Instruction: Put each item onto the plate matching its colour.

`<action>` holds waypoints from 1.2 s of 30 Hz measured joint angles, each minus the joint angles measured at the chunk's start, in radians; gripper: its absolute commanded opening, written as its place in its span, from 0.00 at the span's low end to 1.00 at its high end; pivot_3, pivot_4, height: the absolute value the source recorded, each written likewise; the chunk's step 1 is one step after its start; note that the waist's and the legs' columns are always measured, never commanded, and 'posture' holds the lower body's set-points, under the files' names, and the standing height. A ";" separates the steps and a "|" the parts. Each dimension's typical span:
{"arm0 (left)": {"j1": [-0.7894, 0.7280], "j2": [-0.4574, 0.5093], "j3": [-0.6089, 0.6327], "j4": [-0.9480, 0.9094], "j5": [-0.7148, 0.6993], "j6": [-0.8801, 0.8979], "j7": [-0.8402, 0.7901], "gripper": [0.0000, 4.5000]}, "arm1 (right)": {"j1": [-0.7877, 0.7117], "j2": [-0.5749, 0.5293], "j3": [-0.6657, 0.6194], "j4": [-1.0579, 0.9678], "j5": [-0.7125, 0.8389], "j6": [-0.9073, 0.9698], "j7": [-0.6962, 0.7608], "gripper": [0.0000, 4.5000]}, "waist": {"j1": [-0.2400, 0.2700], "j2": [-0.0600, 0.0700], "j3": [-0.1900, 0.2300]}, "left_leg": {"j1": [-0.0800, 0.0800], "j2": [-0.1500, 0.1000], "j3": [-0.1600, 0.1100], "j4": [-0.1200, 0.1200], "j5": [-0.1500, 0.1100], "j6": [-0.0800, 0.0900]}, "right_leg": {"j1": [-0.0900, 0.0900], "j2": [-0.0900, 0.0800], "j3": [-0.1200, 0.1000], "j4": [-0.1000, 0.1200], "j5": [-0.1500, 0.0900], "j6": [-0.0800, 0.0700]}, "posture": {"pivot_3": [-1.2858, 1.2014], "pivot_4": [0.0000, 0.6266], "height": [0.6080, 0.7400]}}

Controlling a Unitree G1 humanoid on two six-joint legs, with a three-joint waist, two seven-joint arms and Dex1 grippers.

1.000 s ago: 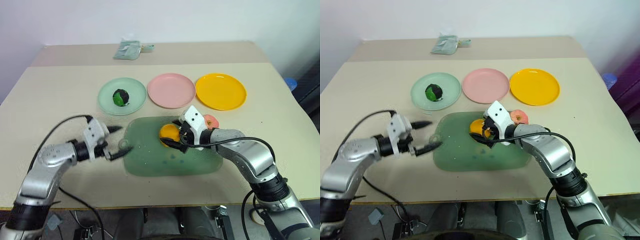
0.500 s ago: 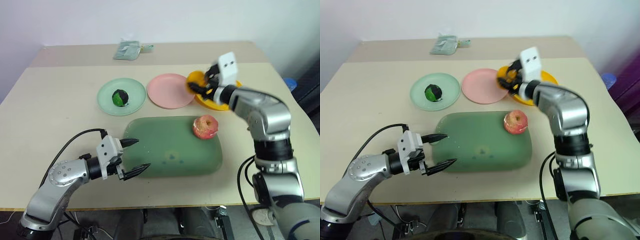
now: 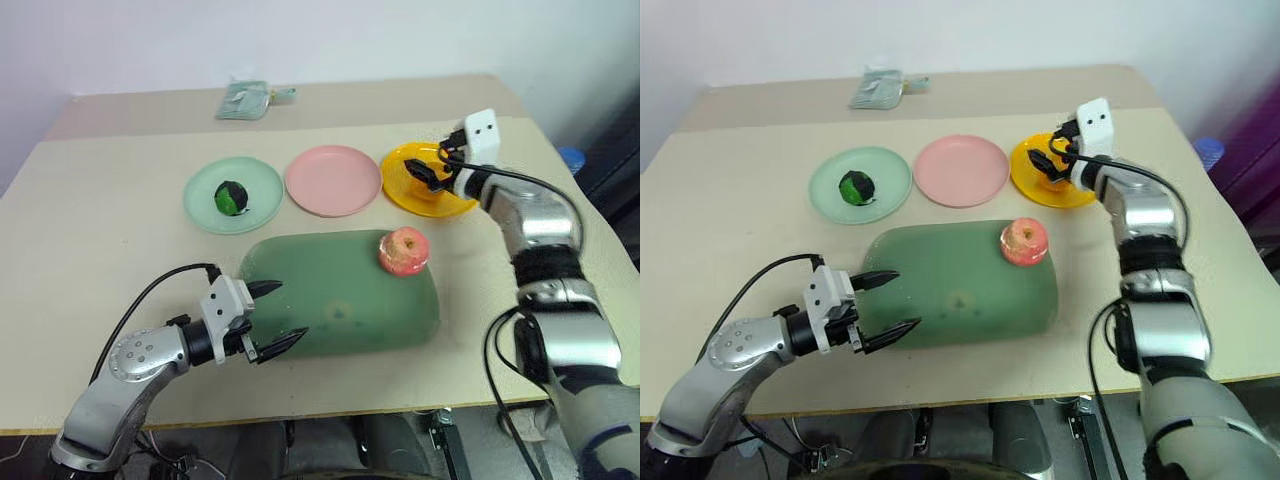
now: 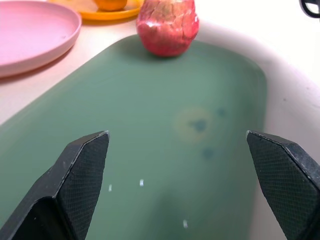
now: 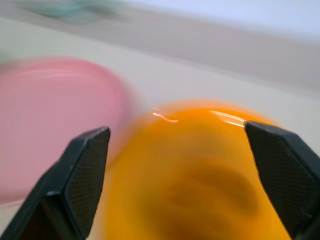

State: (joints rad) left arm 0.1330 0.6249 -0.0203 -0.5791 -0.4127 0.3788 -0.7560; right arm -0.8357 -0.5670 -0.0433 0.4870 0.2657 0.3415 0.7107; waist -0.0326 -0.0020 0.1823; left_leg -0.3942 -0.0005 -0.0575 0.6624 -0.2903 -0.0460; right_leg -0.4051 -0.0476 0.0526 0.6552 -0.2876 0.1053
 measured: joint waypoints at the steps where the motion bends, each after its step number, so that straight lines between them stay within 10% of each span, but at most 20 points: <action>1: -0.004 -0.002 0.000 0.000 0.003 -0.001 0.004 1.00 | 0.074 -0.037 -0.003 -0.120 0.040 0.031 0.068 1.00 | 0.009 0.000 0.000 | 0.000 0.000 0.000 0.000 0.000 0.000 | 0.000 -0.001 0.000 0.000 0.000 0.000 | 0.52 0.24 1.00; 10: -0.039 -0.021 0.024 0.059 0.012 -0.032 0.028 1.00 | 0.385 -0.185 0.025 -0.462 0.110 0.169 0.258 1.00 | 0.011 0.001 -0.001 | 0.010 -0.001 0.001 0.002 0.000 0.000 | 0.011 0.002 0.000 -0.001 0.000 0.000 | 0.52 0.24 1.00; 15: -0.050 -0.021 0.028 0.076 0.015 -0.041 0.031 1.00 | 0.369 -0.134 0.025 -0.461 0.113 0.189 0.227 0.52 | 0.012 0.000 -0.002 | 0.010 -0.001 0.000 0.001 0.000 0.000 | 0.011 0.001 0.000 -0.001 0.000 0.000 | 0.52 0.24 1.00; 21: -0.010 -0.022 0.071 0.106 0.017 -0.060 0.039 1.00 | 0.347 -0.092 0.014 -0.464 0.148 0.254 0.186 0.52 | 0.018 0.000 -0.002 | 0.007 -0.001 -0.001 0.001 0.000 0.000 | 0.008 0.001 0.000 -0.001 0.000 0.000 | 0.52 0.24 1.00; 27: -0.008 -0.022 0.084 0.107 0.020 -0.064 0.040 1.00 | 0.347 -0.086 -0.044 -0.479 0.209 0.286 0.194 0.99 | 0.020 0.000 -0.001 | 0.006 -0.001 -0.001 0.001 0.000 0.000 | 0.008 0.000 -0.001 -0.001 0.000 0.000 | 0.52 0.24 1.00; 36: -0.012 -0.020 0.083 0.104 0.018 -0.059 0.035 1.00 | 0.408 -0.110 0.016 -0.541 0.158 0.273 0.191 0.99 | 0.018 0.000 -0.001 | 0.006 -0.001 0.000 0.001 0.000 0.000 | 0.007 0.000 -0.001 -0.002 0.000 0.000 | 0.52 0.24 1.00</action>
State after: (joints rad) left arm 0.1211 0.6048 0.0623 -0.4752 -0.3946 0.3202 -0.7205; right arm -0.4280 -0.6773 -0.0271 -0.0545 0.4234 0.6148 0.9018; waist -0.0146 -0.0016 0.1809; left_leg -0.3885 -0.0018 -0.0580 0.6636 -0.2906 -0.0456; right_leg -0.3978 -0.0472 0.0519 0.6535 -0.2877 0.1051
